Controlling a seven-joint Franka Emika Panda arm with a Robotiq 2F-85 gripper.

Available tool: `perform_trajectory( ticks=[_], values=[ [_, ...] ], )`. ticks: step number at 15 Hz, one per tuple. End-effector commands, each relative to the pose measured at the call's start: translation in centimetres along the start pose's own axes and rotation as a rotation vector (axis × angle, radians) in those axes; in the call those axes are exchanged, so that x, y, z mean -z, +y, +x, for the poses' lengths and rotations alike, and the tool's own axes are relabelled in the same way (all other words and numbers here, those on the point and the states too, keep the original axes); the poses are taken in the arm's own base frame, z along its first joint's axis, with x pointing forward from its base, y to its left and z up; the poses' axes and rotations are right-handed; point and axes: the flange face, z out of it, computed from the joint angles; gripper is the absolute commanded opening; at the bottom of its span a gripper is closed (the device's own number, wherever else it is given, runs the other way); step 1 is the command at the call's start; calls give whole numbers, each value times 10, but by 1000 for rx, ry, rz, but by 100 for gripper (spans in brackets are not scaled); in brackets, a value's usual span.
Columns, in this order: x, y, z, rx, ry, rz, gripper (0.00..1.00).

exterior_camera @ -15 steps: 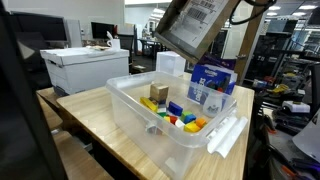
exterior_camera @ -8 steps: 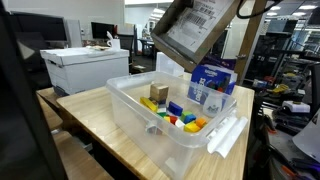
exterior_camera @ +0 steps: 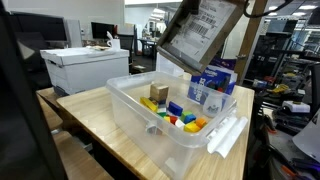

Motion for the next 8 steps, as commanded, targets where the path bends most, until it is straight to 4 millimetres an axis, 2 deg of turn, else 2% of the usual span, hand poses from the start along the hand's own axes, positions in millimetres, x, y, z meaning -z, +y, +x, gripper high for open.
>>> perform_trajectory(
  ticks=[1,8],
  values=[
    [3,-8,-16,84,-2,48,100],
    [9,-36,-29,174,-35,132,100]
  ],
)
